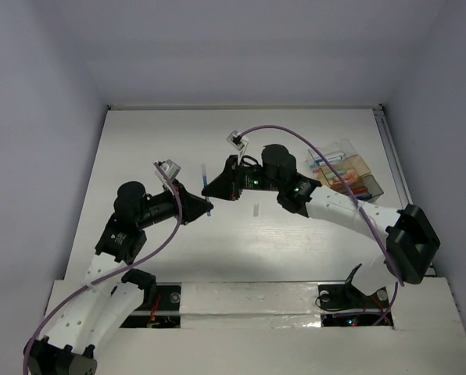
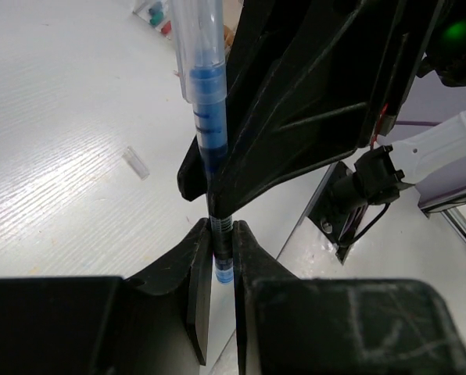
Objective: Sort the stationery into containers
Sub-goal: Place the pen in the storage box.
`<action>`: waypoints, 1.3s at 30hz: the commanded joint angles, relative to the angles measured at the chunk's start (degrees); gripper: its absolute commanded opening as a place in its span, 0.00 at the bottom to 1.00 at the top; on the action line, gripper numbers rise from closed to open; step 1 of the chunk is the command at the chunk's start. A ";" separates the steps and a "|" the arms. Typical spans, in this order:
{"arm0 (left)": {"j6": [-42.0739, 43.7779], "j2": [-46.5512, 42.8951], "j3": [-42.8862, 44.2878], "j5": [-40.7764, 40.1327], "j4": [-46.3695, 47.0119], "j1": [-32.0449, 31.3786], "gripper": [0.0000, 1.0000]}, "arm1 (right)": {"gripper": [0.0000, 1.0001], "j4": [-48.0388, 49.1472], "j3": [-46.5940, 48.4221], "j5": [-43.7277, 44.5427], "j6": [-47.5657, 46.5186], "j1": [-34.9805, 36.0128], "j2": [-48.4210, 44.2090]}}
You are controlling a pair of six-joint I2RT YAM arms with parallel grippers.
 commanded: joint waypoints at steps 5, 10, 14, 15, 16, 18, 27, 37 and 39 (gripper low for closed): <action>0.20 -1.81 -0.03 -1.25 2.49 0.15 0.03 | 0.00 8.02 -1.69 7.31 3.17 -0.08 -2.27; 0.47 -3.04 0.41 -6.35 1.17 0.15 0.48 | 0.00 5.29 -5.73 21.91 3.52 -4.27 -8.42; 0.82 -4.88 0.67 -8.72 -0.76 0.15 0.68 | 0.00 2.42 -12.67 28.06 6.60 -13.75 -15.80; 0.90 -5.07 0.76 -9.60 -0.94 0.15 0.73 | 0.00 1.09 -13.99 31.65 6.86 -15.62 -17.47; 0.99 -5.33 0.85 -10.13 -1.46 -0.63 0.76 | 0.00 -0.49 -16.87 34.20 7.39 -17.46 -21.14; 0.99 -6.12 0.94 -11.27 -1.73 -1.69 0.78 | 0.00 -5.85 -19.61 40.51 7.74 -23.53 -24.94; 1.43 -10.42 1.73 -15.31 -3.66 -7.84 0.95 | 0.00 -23.18 -27.89 51.72 6.87 -44.72 -37.79; 1.26 -12.98 1.99 -18.74 -4.54 -11.89 0.99 | 0.00 -24.77 -28.15 47.77 7.74 -55.09 -29.71; 1.26 -13.33 1.99 -18.92 -4.54 -11.89 0.99 | 0.00 -24.59 -28.24 47.85 8.18 -55.10 -28.91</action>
